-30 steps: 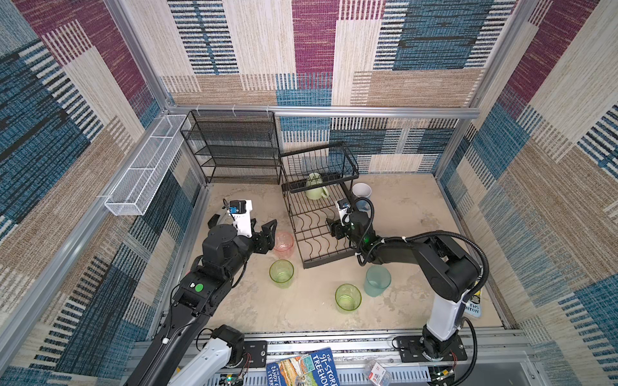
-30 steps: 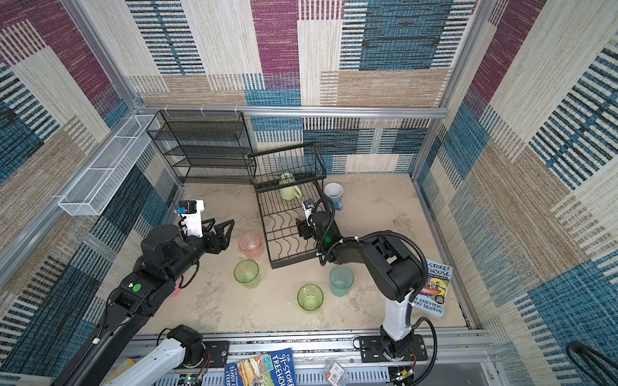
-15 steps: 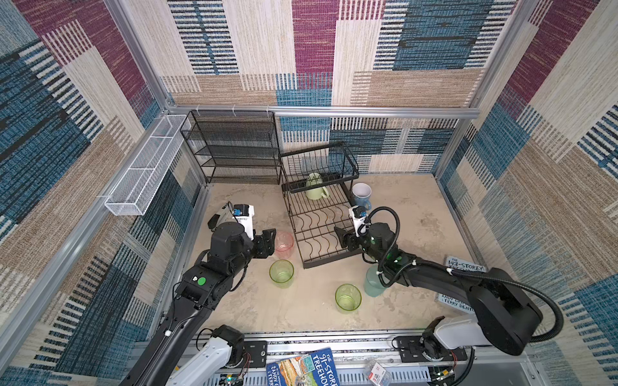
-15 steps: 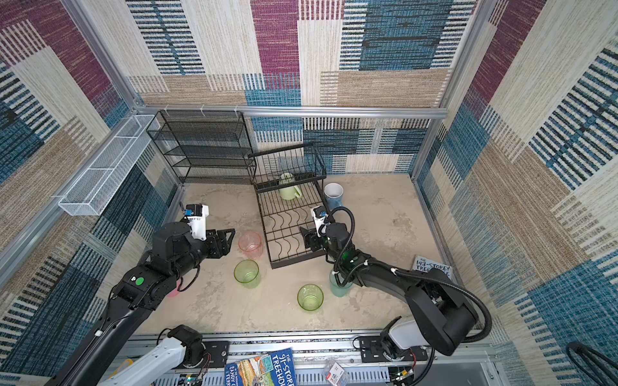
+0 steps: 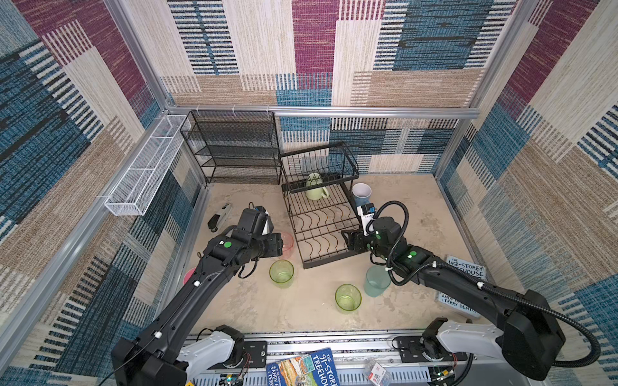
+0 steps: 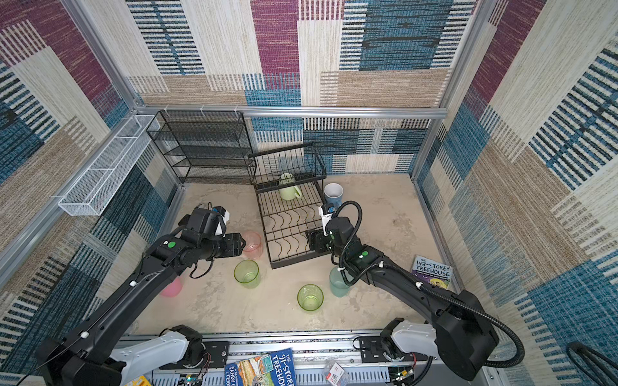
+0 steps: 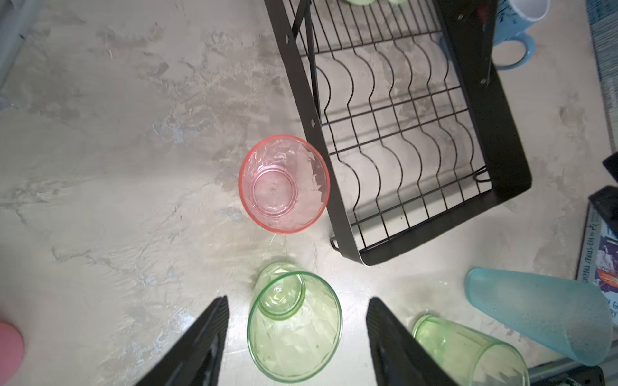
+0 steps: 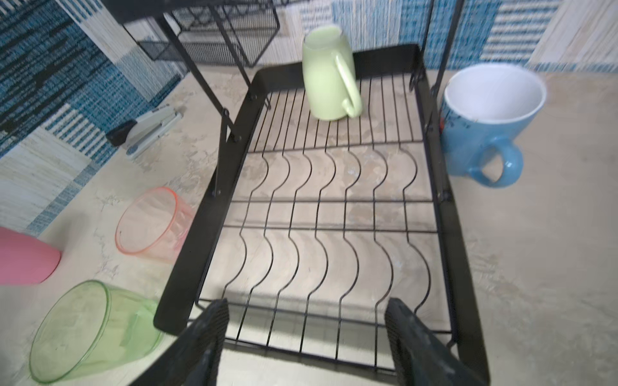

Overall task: Load cups into a dish rack
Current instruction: Pick up the cup from the center of the table.

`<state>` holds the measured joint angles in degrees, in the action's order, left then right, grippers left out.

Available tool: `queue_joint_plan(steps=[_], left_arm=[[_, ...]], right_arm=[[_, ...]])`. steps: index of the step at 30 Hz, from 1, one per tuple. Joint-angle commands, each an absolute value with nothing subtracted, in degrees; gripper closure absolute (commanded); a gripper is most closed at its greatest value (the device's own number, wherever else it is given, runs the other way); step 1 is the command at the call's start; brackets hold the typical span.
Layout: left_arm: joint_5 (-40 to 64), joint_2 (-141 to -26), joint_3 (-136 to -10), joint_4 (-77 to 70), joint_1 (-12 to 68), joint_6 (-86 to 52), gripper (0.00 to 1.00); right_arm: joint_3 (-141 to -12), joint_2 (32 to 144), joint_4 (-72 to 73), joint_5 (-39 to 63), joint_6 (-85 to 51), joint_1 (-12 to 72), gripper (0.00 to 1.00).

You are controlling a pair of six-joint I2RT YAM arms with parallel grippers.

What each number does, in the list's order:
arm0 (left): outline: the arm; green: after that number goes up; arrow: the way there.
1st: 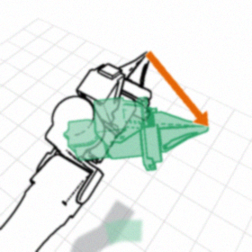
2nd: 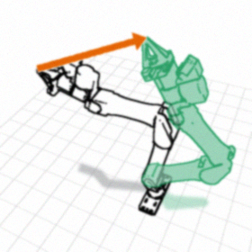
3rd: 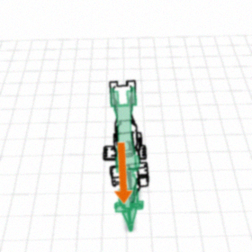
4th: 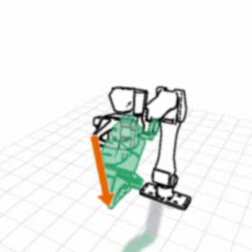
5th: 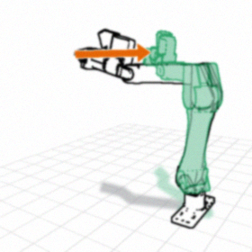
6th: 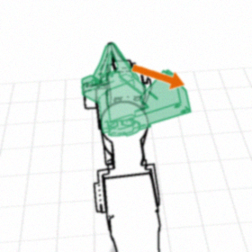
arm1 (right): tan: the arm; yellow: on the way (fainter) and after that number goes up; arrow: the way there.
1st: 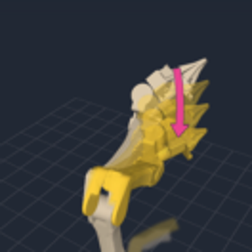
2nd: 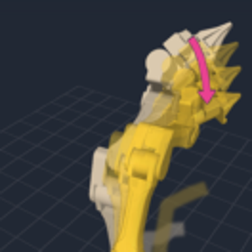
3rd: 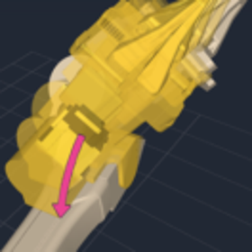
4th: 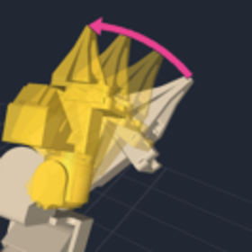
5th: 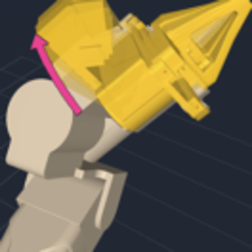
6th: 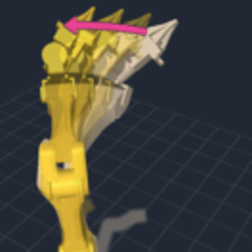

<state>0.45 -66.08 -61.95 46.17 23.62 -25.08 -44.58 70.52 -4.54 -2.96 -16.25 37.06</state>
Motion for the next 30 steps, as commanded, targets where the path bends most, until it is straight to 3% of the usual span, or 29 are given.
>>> queue_joint_plan(steps=[1, 21, 30], left_arm=[[1.94, -69.17, -63.97, 49.51, 23.06, -25.66, 0.32], [2.82, -92.56, -75.00, 51.65, 15.95, -22.41, 0.42], [1.80, -97.46, -74.13, 49.26, 15.97, -23.20, 0.55]], right_arm=[[-43.95, 69.83, -7.75, 1.29, -19.83, 37.00, 0.23], [-43.81, 68.11, -7.27, 7.11, -18.44, 36.76, 0.23], [-44.17, 68.88, -6.64, 8.58, -18.63, 36.56, 0.23]])
